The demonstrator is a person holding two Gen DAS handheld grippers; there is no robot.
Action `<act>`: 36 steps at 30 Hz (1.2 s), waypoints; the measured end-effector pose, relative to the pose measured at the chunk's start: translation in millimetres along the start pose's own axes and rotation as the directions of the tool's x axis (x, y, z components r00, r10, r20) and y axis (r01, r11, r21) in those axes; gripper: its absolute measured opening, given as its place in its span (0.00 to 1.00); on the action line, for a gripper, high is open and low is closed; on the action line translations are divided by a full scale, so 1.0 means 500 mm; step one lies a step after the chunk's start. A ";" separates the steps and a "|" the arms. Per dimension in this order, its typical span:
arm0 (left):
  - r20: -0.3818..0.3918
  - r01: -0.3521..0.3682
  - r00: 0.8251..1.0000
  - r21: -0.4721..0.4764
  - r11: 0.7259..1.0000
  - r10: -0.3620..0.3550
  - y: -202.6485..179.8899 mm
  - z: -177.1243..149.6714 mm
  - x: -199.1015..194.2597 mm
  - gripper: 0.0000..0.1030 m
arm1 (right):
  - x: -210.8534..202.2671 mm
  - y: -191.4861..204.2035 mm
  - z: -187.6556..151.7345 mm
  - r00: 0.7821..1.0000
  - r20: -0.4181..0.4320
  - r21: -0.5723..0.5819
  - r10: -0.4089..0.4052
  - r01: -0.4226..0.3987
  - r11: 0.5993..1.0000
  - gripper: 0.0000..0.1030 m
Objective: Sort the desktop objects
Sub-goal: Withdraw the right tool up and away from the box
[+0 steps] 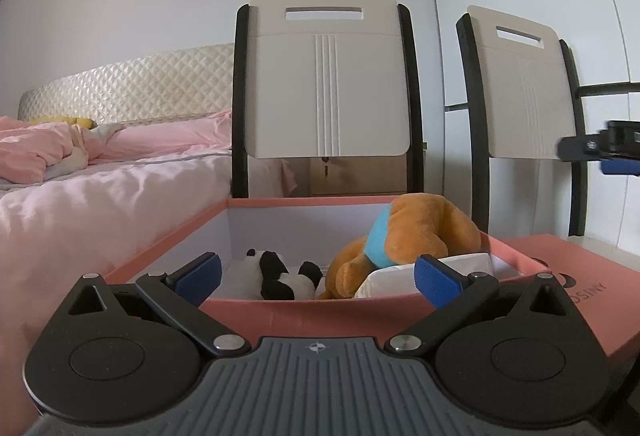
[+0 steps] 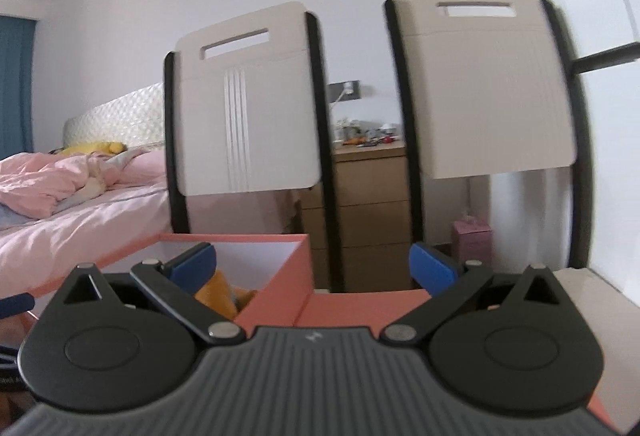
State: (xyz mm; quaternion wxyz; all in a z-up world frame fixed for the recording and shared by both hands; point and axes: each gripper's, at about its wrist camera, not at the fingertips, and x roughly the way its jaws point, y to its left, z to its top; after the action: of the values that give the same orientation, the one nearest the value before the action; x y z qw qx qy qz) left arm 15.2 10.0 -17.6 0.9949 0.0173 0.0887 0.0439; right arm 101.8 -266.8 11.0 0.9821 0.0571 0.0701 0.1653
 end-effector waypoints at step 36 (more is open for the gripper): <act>0.035 0.057 0.998 -0.048 0.997 -0.055 -0.065 -0.006 -0.054 1.00 | -0.105 -0.105 -0.012 0.996 -0.016 0.044 -0.091 0.091 0.995 1.00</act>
State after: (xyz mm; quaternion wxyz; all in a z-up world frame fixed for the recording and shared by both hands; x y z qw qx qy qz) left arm -8.9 -24.5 -17.5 0.9973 -0.0088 0.0713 0.0179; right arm 68.2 -333.2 4.3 0.9866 0.0745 0.0833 0.1192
